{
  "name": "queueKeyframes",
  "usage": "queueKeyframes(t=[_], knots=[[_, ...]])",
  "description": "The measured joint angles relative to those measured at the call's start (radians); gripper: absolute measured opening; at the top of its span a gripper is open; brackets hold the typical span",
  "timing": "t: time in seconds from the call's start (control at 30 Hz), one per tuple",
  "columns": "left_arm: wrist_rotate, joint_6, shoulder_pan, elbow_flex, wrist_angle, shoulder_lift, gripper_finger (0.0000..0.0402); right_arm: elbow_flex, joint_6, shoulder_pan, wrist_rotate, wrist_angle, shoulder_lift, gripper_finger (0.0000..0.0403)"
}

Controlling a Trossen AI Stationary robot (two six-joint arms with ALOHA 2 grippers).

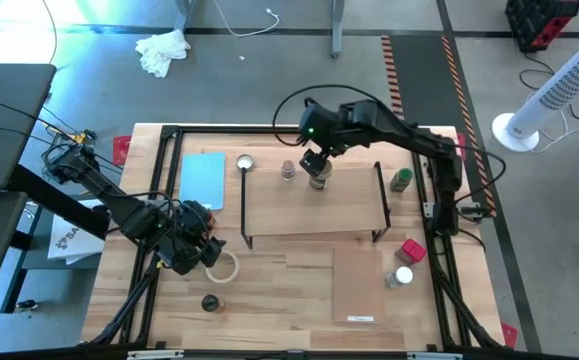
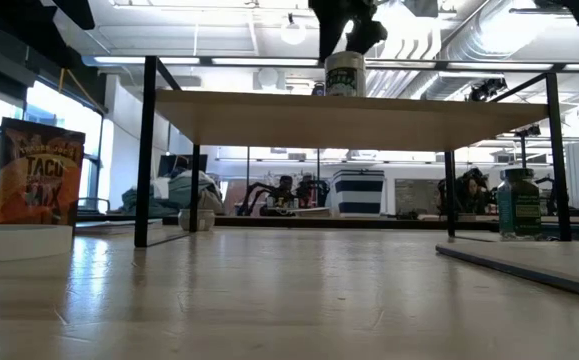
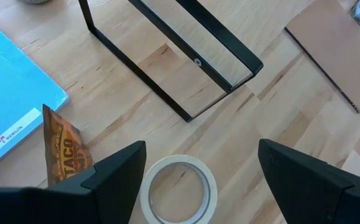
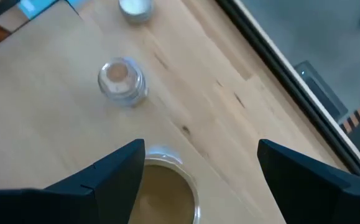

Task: Shelf spices
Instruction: Remove the brown seasoning bottle from the shelf

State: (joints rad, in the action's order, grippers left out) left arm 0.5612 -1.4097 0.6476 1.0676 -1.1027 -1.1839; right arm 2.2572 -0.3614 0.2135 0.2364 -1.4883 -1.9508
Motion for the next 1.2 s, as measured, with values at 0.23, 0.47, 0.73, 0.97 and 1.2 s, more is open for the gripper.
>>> queueKeyframes(t=[0.23, 0.47, 0.73, 0.97, 1.2], knots=[[-0.011, 0.0, 0.0, 0.0, 0.0, 0.0, 0.0307, 0.006, -0.022, -0.006, -0.094, -0.034, -0.009, 0.0309], [-0.03, 0.033, 0.0, 0.0, 0.0, 0.0, 0.0307, 0.004, -0.014, -0.013, -0.145, -0.076, -0.011, 0.0309], [-0.045, 0.034, 0.0, 0.0, 0.0, 0.0, 0.0307, 0.004, -0.015, -0.019, -0.184, -0.084, -0.01, 0.0309], [-0.047, 0.027, 0.0, 0.0, 0.0, 0.0, 0.0307, 0.004, -0.052, -0.024, -0.18, -0.084, -0.011, 0.0309], [-0.06, 0.027, 0.001, 0.0, 0.0, 0.0, 0.0307, 0.002, 0.0, -0.026, -0.151, -0.083, 0.014, 0.0309]])
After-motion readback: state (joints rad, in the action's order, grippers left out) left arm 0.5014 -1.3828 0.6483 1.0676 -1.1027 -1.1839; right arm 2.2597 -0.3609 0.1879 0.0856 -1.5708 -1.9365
